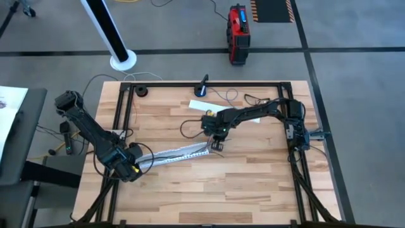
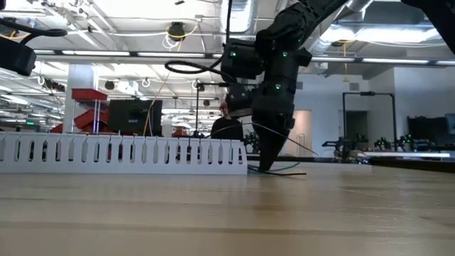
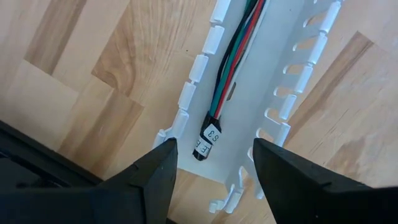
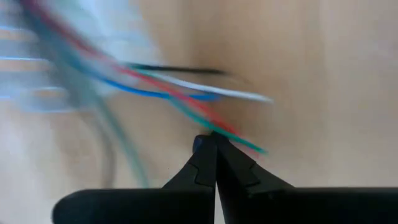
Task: Ziptie cables
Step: Put the colored zip-tied into the white cable duct
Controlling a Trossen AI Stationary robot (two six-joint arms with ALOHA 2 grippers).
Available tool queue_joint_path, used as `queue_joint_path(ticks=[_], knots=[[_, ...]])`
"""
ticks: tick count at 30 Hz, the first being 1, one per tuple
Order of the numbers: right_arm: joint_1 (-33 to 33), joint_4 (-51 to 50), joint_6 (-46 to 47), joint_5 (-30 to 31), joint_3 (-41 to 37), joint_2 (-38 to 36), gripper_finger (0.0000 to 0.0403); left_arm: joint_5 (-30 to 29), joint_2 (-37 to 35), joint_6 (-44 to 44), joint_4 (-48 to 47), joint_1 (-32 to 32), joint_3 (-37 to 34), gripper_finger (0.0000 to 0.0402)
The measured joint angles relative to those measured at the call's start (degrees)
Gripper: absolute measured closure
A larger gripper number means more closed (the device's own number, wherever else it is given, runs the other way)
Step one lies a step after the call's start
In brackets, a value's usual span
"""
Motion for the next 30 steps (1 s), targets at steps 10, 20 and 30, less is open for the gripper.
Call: queue_joint_path(ticks=[10,20,30], knots=[[-6.75,-6.72,1.21,19.26,-1.07,-8.31,0.0403,0.0,0.0,-0.02,0.02,0.0,0.0,0.0194],[-2.33,15.79,4.99,-1.57,-0.36,-22.57,0.0403,-0.26,0.0,-0.02,0.03,0.07,0.0,0.0194],[4.24,23.48,7.75,-6.5,7.88,-6.91,0.0403,-0.73,0.02,-0.02,0.09,0.07,0.0,0.0194]])
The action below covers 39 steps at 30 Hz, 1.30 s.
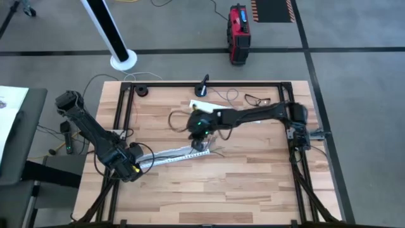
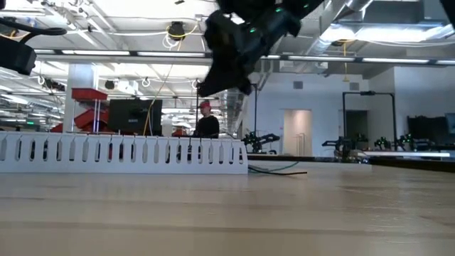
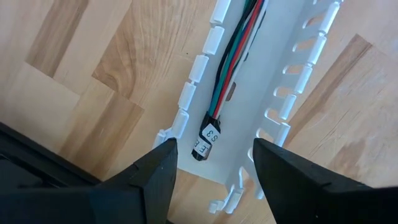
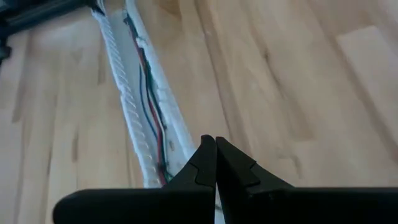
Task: Ziptie cables
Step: Put the colored zip-tied into the white cable duct
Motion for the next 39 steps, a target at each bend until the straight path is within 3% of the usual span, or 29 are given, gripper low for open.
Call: queue_joint_path(ticks=[8,15,30,39], knots=[[0.27,-9.08,-3.25,-1.2,7.76,7.02,0.0403,-0.17,0.0,0.19,-0.04,0.0,0.0,0.0194],[1.05,-14.32,-5.01,-2.06,3.23,6.99,0.0403,-0.45,0.0,0.97,0.11,0.0,0.0,0.0194],[4.82,-22.74,-5.17,-1.82,2.43,4.83,0.0403,-2.62,0.0,-1.44,-0.03,0.02,0.0,0.0194],[7.92,-18.46,-2.06,-1.83,-3.43,4.38,0.0403,-5.28,0.0,-6.8,-0.56,0.02,0.0,0.0194]])
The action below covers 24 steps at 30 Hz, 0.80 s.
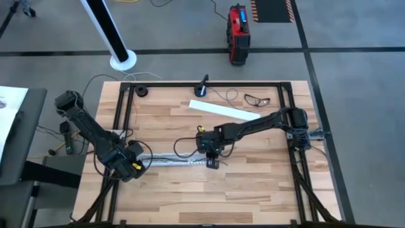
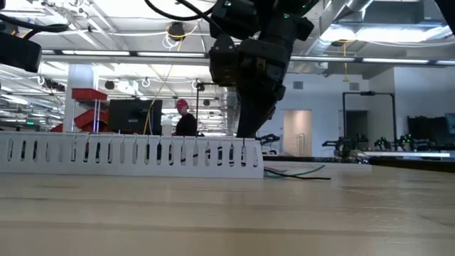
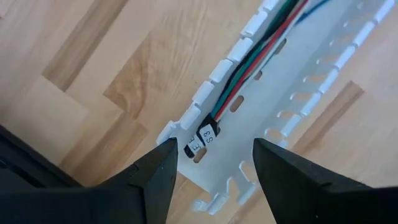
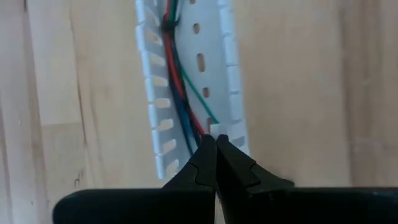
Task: Ziptie cables
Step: Put the colored zip-tied into the white cable duct
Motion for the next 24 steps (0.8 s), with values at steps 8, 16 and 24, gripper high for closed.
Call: queue_joint_path(ticks=[8,16,24], knots=[[2.3,0.21,1.49,1.86,-0.34,0.23,0.0403,-1.64,0.0,-6.11,-0.05,-0.04,0.0,0.0194],[4.4,-2.05,7.28,6.82,-4.14,0.32,0.0403,-5.07,-0.02,-12.07,0.26,0.02,0.0,0.0194],[7.43,-6.77,8.45,15.27,-4.61,-4.07,0.0403,-5.12,-0.02,-12.76,0.21,0.0,-0.02,0.0194]])
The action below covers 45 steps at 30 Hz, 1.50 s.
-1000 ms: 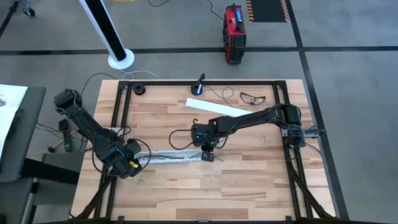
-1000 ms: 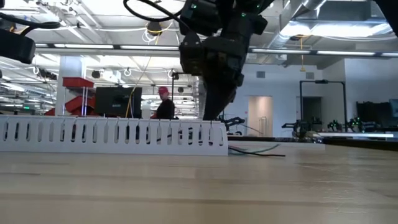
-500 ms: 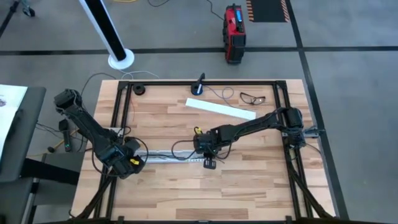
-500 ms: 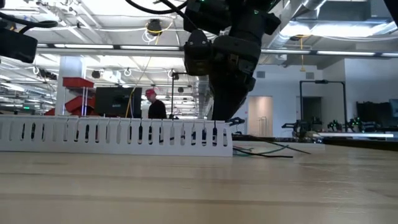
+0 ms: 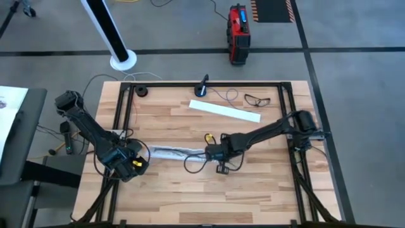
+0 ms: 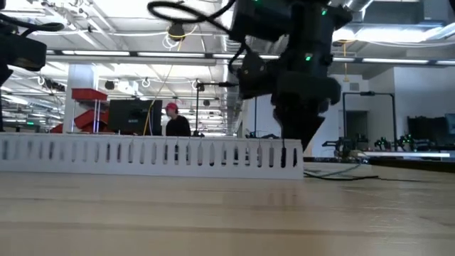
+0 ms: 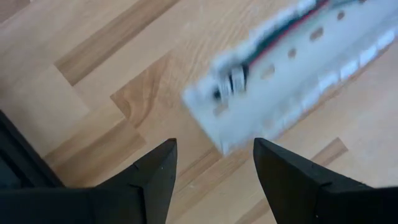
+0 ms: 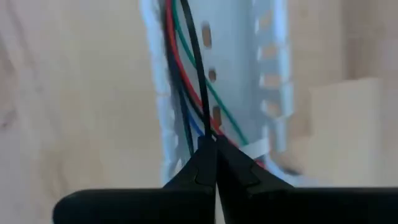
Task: Ziptie cables
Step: Put the colored zip-tied into the white cable duct
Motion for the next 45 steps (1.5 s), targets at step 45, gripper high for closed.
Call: queue_joint_path(ticks=[45], knots=[[-2.0,-15.95,24.47,11.48,-15.08,-29.37,0.0291,-51.43,-16.15,25.53,-0.85,15.98,20.86,0.0194]])
